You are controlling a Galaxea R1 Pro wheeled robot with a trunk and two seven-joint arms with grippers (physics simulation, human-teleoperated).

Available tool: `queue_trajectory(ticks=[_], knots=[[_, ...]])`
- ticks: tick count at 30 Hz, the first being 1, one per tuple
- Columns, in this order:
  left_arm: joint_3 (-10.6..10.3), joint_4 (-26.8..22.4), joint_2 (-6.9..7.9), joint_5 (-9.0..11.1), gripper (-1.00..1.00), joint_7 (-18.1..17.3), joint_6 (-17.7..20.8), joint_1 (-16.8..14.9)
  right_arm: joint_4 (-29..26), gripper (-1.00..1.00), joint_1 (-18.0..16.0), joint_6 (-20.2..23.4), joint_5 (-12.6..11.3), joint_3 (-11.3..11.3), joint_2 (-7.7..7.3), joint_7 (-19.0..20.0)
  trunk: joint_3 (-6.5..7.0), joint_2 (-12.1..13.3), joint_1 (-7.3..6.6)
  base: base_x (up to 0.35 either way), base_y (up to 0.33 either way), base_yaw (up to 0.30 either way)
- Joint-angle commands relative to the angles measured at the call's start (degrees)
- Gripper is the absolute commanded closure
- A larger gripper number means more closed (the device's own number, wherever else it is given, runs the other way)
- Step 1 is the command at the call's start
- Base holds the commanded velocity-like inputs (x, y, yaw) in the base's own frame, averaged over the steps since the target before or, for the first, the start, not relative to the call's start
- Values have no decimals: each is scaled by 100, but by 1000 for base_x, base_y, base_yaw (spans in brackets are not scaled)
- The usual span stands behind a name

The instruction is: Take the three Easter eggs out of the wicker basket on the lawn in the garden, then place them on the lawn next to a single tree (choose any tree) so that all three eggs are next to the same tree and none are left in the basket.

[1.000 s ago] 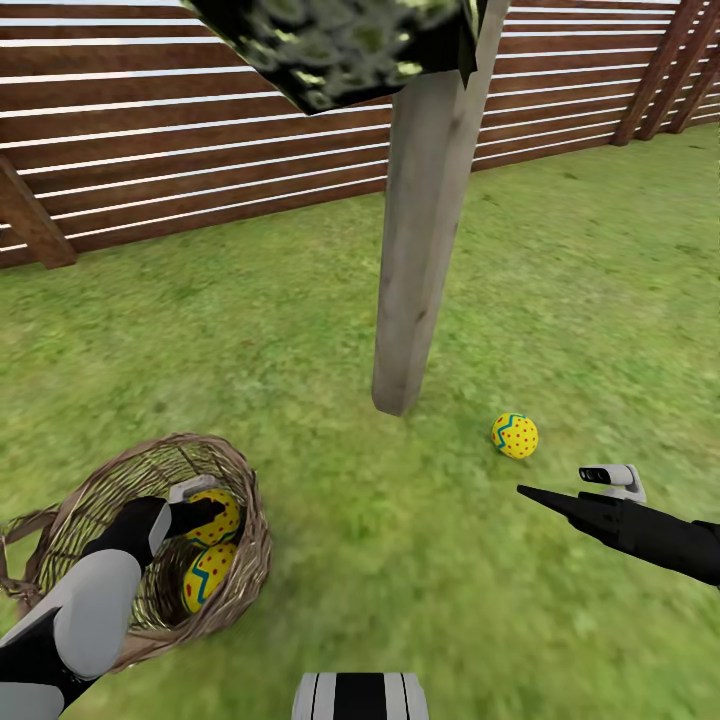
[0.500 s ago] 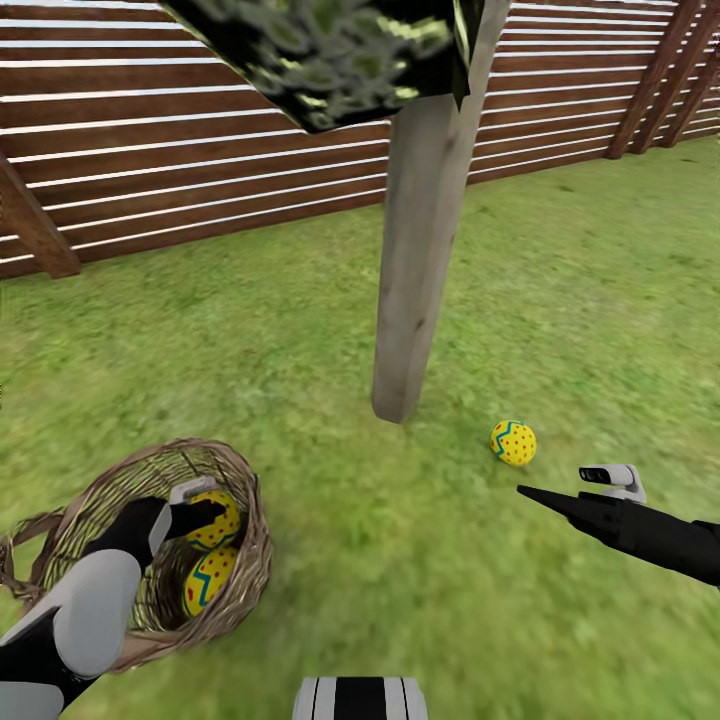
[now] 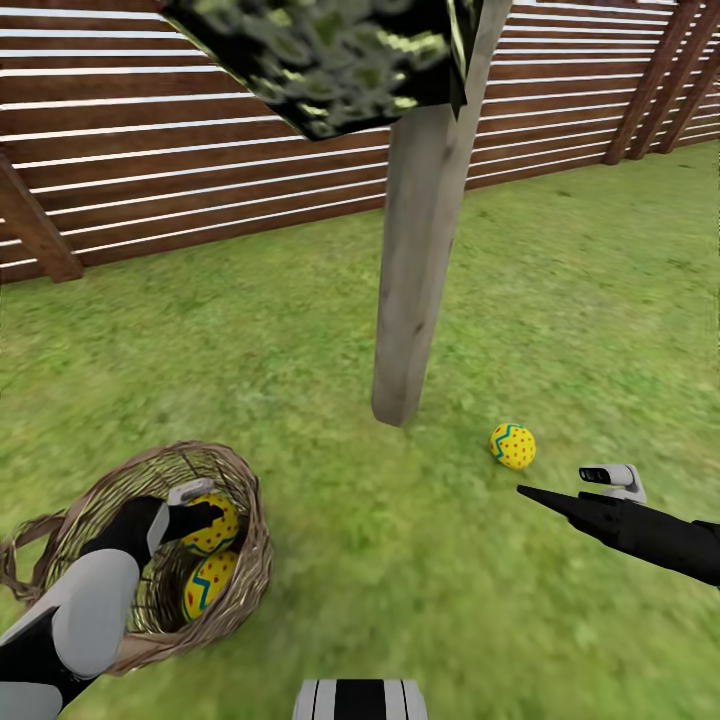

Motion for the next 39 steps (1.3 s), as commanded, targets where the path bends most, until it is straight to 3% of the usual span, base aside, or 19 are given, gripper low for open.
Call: queue_trajectory(ticks=[1,6,12,19,30,36,39], knots=[[44,-12,-3,-60,100,-43,53,-4,0,-100,-3,27,0,-2,-1,13,19,0,-3,0,0,0],[44,-17,-1,-65,100,-39,109,-6,0,-100,-3,27,0,-1,-1,13,19,0,-3,0,0,0],[44,-10,73,-66,100,-39,147,-9,0,-100,-3,27,0,-2,-1,13,152,8,-19,0,0,0],[44,-7,94,-71,100,-39,175,-8,0,-100,-3,27,0,6,-1,13,152,8,-19,0,0,0],[44,-17,136,-67,100,-30,445,-12,0,-100,-3,27,0,6,-1,13,329,19,-39,0,0,0],[44,-17,156,-69,100,-30,517,-11,0,-100,-3,27,0,7,-1,13,329,19,-39,0,0,0],[42,-17,163,-73,100,-25,601,-12,0,-100,-3,27,0,7,-1,13,395,23,-47,0,0,0]])
